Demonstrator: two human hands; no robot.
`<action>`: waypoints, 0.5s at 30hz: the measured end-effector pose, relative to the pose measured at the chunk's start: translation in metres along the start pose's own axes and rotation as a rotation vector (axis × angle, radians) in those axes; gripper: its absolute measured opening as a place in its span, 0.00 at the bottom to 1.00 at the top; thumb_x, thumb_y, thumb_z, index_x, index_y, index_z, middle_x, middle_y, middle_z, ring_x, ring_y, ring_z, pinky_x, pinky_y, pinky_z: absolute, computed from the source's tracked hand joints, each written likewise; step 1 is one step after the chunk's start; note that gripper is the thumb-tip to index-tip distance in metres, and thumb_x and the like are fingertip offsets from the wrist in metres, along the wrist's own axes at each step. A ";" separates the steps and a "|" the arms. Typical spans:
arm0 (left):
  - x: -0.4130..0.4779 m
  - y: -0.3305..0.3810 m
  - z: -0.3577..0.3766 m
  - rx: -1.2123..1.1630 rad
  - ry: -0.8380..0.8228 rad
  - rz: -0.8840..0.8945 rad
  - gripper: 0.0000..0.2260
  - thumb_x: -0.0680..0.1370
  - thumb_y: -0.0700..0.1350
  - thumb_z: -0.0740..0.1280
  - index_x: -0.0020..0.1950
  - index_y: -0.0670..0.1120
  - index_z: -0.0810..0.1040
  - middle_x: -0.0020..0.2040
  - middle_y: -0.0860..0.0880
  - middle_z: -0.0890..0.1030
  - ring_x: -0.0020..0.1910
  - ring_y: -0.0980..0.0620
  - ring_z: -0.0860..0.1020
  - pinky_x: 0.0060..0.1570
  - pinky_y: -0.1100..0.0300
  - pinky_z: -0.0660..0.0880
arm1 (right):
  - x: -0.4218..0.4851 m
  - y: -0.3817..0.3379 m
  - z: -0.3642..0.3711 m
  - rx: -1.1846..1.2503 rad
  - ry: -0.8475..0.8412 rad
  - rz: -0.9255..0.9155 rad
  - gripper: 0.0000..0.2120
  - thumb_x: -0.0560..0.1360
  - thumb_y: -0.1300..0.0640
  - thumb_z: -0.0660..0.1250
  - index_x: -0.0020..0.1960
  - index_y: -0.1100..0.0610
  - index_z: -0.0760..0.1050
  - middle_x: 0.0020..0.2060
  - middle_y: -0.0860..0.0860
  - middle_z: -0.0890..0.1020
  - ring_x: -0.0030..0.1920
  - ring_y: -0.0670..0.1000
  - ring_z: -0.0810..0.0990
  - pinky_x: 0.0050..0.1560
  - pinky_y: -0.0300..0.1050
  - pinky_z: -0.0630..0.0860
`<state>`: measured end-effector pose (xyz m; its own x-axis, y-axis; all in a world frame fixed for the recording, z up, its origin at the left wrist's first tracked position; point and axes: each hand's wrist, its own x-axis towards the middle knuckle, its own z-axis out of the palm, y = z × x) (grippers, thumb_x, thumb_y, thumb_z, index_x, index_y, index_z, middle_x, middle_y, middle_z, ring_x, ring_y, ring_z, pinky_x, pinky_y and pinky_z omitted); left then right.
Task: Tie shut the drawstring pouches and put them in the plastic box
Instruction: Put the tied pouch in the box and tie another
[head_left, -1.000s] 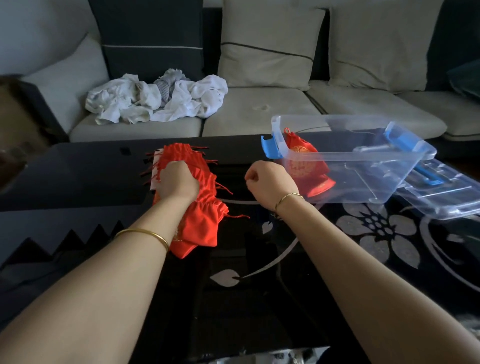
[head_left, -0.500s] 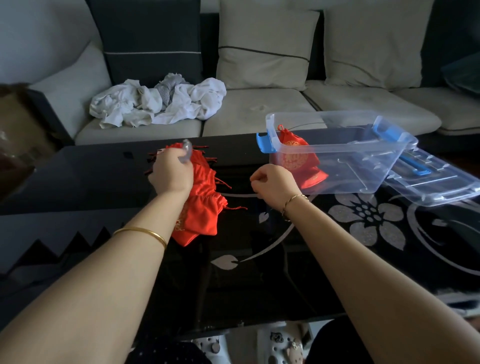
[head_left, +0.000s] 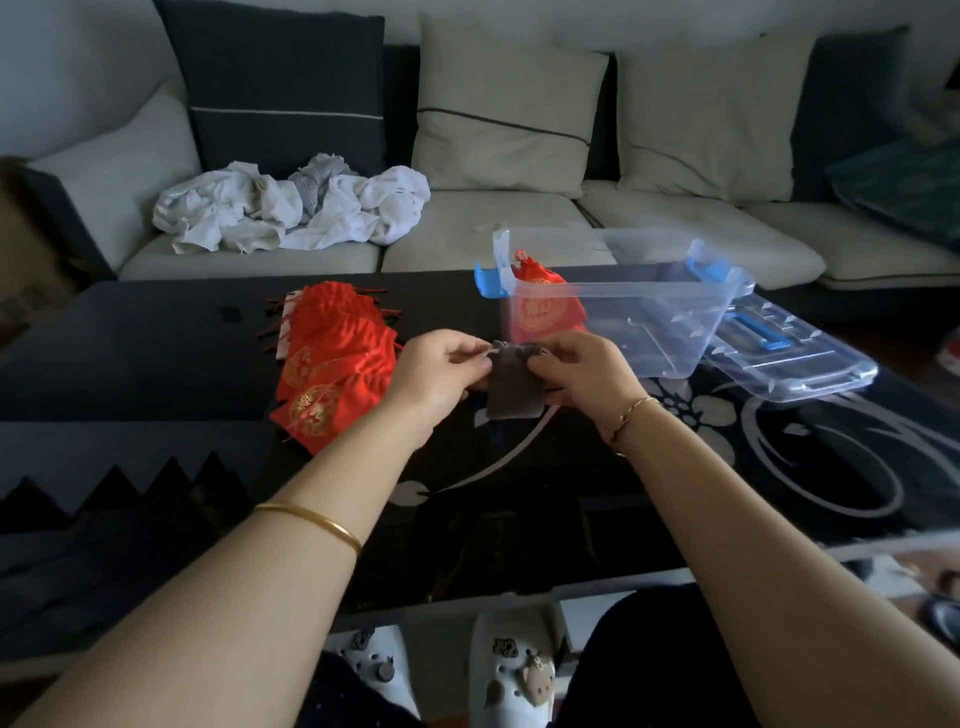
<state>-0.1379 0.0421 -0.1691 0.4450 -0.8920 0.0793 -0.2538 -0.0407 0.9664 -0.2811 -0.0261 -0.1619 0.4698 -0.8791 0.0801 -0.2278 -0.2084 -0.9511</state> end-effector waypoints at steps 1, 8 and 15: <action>-0.001 -0.002 0.001 0.064 -0.004 0.027 0.06 0.77 0.37 0.65 0.46 0.47 0.78 0.39 0.50 0.80 0.38 0.55 0.79 0.36 0.63 0.72 | 0.000 0.005 -0.002 -0.028 -0.004 -0.007 0.08 0.75 0.67 0.64 0.53 0.65 0.77 0.44 0.59 0.79 0.43 0.55 0.78 0.45 0.50 0.81; 0.000 -0.013 0.002 0.262 -0.029 0.062 0.07 0.79 0.37 0.62 0.49 0.42 0.80 0.35 0.51 0.80 0.32 0.56 0.78 0.29 0.68 0.71 | 0.003 0.028 -0.015 -0.185 -0.122 0.050 0.07 0.77 0.63 0.63 0.50 0.64 0.78 0.33 0.51 0.80 0.26 0.42 0.76 0.29 0.33 0.73; -0.001 -0.016 -0.010 0.350 0.012 0.038 0.05 0.78 0.39 0.65 0.45 0.42 0.80 0.35 0.52 0.80 0.32 0.56 0.78 0.31 0.68 0.72 | 0.007 0.033 -0.017 -0.341 -0.078 0.009 0.05 0.75 0.63 0.65 0.44 0.63 0.78 0.32 0.55 0.82 0.27 0.47 0.78 0.32 0.38 0.76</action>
<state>-0.1260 0.0482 -0.1818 0.4389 -0.8907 0.1184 -0.5487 -0.1613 0.8203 -0.3004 -0.0463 -0.1880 0.5272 -0.8490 0.0367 -0.4976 -0.3434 -0.7965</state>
